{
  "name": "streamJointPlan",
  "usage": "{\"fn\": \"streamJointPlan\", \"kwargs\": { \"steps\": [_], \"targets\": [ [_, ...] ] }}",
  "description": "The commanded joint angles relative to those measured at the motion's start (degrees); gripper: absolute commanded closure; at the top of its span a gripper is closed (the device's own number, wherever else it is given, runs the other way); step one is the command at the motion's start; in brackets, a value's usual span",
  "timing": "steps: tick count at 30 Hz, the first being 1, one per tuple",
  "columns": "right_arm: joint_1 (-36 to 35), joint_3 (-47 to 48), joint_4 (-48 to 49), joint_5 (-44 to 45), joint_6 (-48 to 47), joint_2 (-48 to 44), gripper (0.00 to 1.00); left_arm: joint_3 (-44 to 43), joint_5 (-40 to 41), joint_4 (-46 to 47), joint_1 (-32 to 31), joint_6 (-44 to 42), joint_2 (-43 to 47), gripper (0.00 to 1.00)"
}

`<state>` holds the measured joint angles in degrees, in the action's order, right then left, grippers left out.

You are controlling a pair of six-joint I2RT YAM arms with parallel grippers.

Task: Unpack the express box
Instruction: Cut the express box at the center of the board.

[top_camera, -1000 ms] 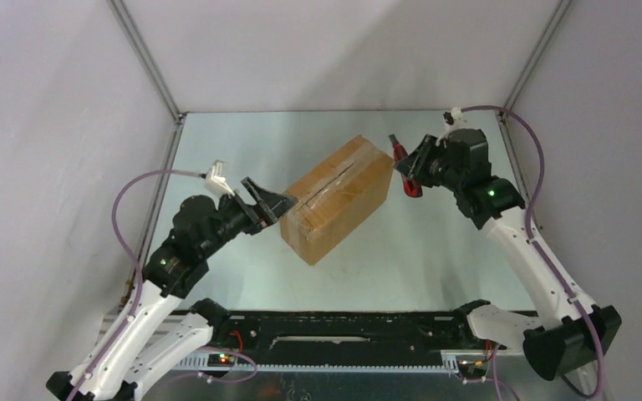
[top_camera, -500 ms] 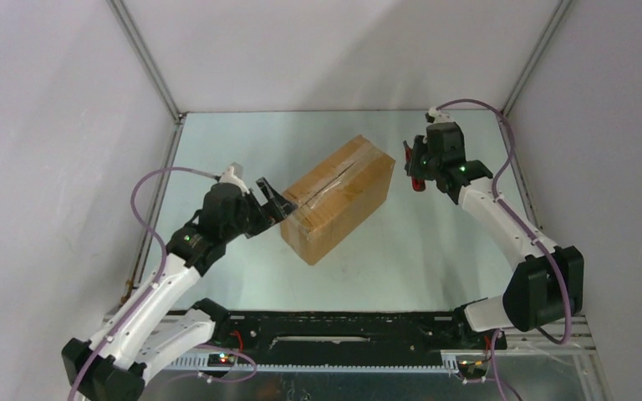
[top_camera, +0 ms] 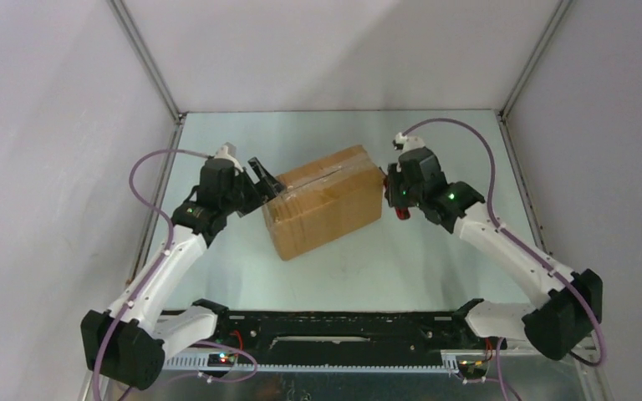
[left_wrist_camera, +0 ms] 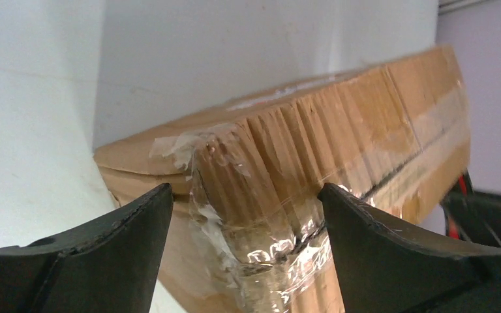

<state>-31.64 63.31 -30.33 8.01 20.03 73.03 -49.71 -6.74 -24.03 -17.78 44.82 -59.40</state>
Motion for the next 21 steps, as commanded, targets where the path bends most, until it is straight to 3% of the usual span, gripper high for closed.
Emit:
{"fn": "streamJointPlan", "kwargs": {
  "steps": [1,10,16,21],
  "targets": [
    [-10.87,-0.26,-4.17,-2.18,5.06,-5.63,1.00,-4.73,-1.81,-0.45,0.64,-4.52,-2.97,0.14],
    [-25.99,-0.21,-11.18,2.03,15.35,-11.97,1.00,-12.48,-1.62,-4.98,3.70,-10.84,-7.86,0.09],
    [-20.18,0.62,-20.72,8.33,16.59,-17.51,1.00,-17.91,8.72,-17.27,8.08,-13.45,-2.59,0.02],
    [-15.78,1.64,-15.07,12.28,12.20,-18.40,1.00,-11.50,14.74,-21.61,8.20,-7.06,8.37,0.01]
  ]
}}
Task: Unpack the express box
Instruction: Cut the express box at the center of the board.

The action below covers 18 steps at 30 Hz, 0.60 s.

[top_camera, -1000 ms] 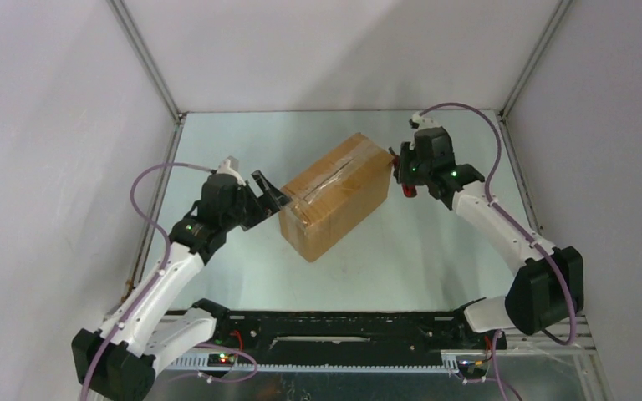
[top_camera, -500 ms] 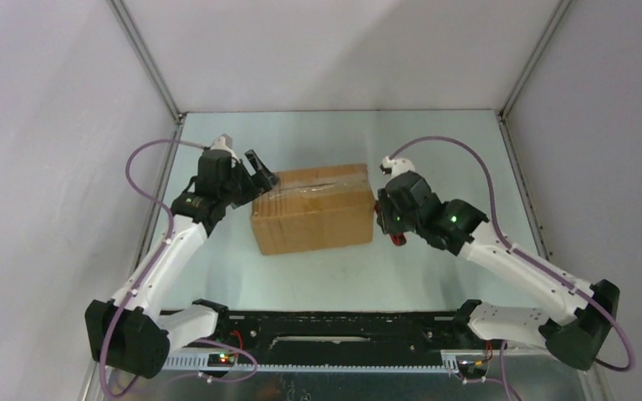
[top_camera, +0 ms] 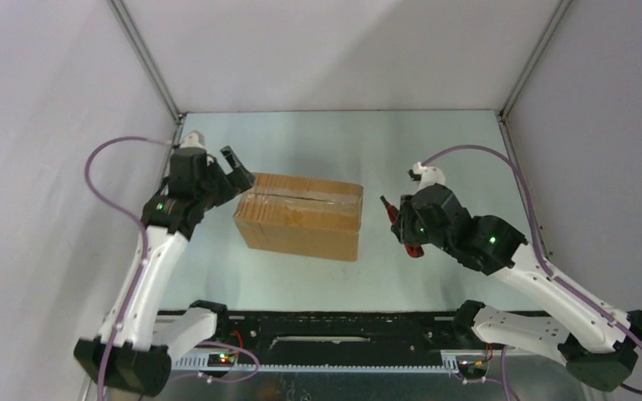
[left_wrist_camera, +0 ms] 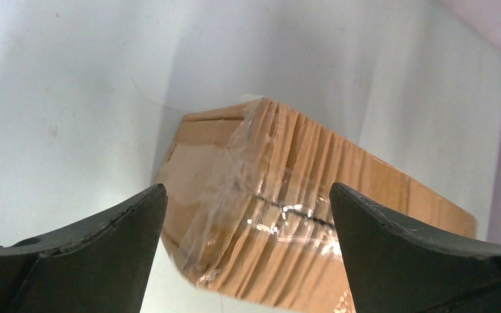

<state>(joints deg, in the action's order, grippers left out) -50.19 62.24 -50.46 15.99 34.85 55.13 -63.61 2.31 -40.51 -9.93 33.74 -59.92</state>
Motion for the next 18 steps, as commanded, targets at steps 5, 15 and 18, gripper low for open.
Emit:
{"fn": "streamJointPlan", "kwargs": {
  "steps": [5,15,18],
  "targets": [
    [8.71,3.10,19.65,4.55,-10.16,7.66,1.00,14.21,-7.00,5.92,0.31,16.67,20.25,0.00],
    [10.30,7.66,29.58,-6.04,-19.30,21.27,1.00,20.01,-8.16,8.73,-0.59,23.54,18.49,0.05],
    [7.59,6.95,27.58,-7.89,-20.40,19.34,1.00,18.42,-6.65,10.33,-0.32,20.27,13.59,0.11]
  ]
}}
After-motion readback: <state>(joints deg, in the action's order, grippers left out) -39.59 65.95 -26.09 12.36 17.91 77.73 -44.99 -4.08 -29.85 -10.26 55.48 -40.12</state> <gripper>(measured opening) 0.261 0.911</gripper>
